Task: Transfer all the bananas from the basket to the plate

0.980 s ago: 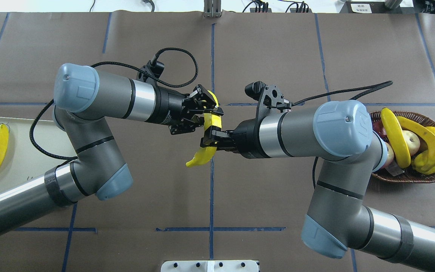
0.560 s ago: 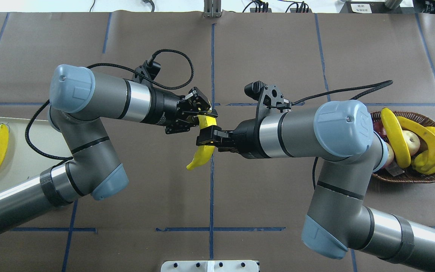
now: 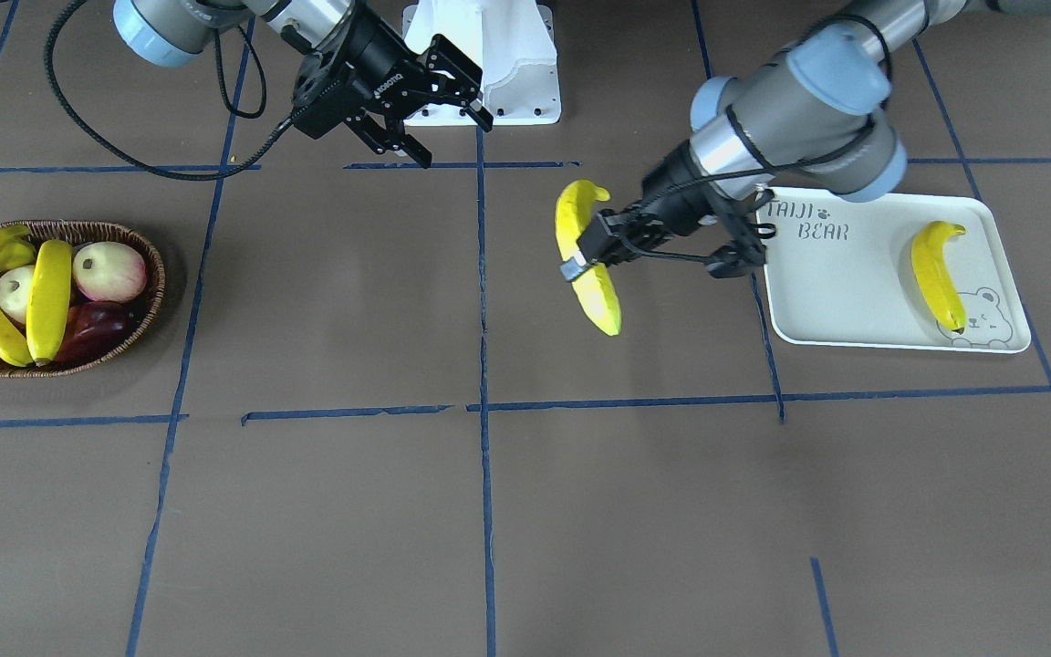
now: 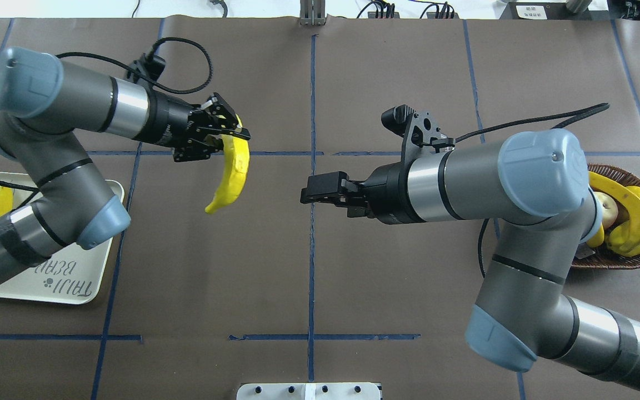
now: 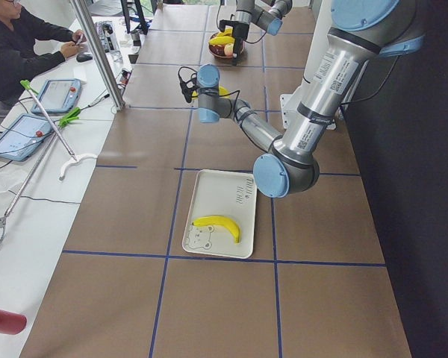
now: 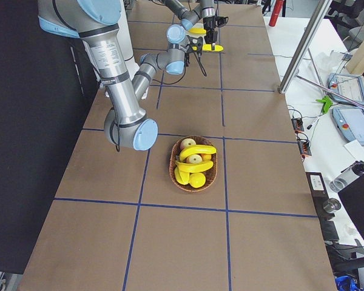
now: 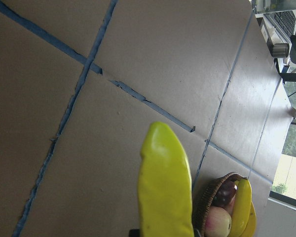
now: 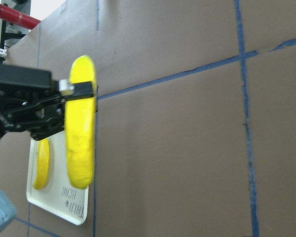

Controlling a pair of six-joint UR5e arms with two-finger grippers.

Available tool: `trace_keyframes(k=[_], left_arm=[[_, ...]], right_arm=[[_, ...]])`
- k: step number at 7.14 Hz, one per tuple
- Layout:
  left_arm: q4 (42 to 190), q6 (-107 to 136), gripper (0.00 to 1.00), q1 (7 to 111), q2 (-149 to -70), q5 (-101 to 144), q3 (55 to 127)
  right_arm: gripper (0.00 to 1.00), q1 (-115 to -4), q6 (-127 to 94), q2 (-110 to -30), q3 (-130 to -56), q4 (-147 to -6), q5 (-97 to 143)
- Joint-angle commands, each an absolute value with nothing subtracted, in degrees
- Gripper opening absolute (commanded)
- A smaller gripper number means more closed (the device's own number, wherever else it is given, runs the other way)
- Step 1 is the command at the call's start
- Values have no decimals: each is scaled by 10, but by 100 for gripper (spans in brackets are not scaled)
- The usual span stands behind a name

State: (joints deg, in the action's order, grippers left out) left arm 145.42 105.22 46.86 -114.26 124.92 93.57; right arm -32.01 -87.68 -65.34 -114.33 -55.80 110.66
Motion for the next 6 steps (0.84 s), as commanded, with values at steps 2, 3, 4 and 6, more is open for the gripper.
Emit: trace_keyframes(k=[2,3,4,6], left_arm=[[1451,813,0,504,-914,1250,986],[1451,747,0,504,-858,1212,986],[1451,700,0,504,-824,1199,984],[1450,658,0,515,-795,1186,983]], right_arm=[[100,-436,-695,-759,-1167,-629,1203],[100,-472,-626,-786,-1172,-666,1225],[100,-502,-561,-820,-1172,-681,1231],[100,-543,-435,-895,-1165,-682,1237]])
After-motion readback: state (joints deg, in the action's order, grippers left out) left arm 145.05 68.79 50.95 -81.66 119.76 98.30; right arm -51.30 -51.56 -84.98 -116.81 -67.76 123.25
